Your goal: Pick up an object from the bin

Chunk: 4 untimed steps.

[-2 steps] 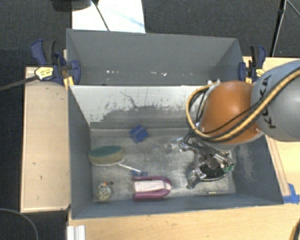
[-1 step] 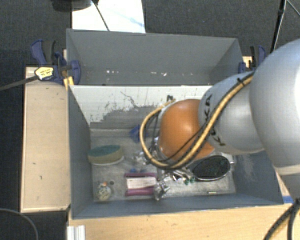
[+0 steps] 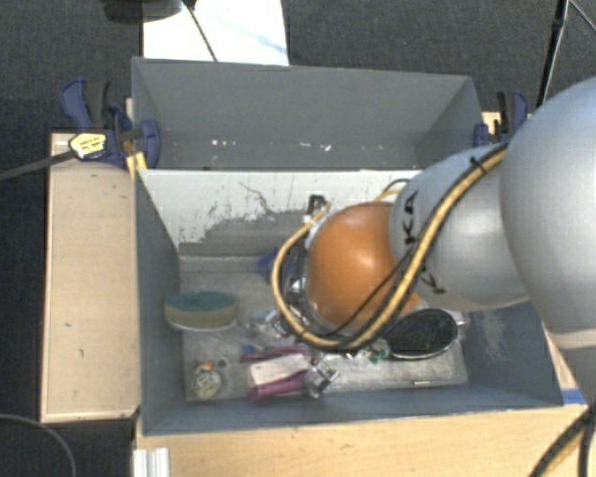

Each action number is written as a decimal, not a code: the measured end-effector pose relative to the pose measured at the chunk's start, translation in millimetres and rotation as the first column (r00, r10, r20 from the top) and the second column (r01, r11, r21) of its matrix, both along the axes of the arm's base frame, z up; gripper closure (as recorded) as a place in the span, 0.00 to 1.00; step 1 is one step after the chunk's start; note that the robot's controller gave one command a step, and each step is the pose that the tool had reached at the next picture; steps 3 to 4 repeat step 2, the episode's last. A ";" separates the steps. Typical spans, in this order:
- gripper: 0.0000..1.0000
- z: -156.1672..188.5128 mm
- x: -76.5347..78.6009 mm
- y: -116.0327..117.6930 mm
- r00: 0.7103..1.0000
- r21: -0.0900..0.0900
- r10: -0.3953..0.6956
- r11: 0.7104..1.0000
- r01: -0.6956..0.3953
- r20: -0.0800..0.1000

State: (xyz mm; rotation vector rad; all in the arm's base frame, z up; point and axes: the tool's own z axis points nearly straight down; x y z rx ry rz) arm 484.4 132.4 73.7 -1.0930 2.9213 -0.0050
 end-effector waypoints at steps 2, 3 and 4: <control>1.00 174.7 -7.6 33.9 0.987 -0.003 0.157 0.988 -0.157 -0.014; 1.00 174.7 -7.6 33.9 0.987 -0.003 0.157 0.988 -0.157 -0.014; 1.00 174.7 -7.6 33.9 0.987 -0.003 0.157 0.988 -0.157 -0.014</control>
Offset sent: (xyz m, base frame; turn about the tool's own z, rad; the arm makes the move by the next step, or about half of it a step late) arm 0.0000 0.0000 0.0000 0.0000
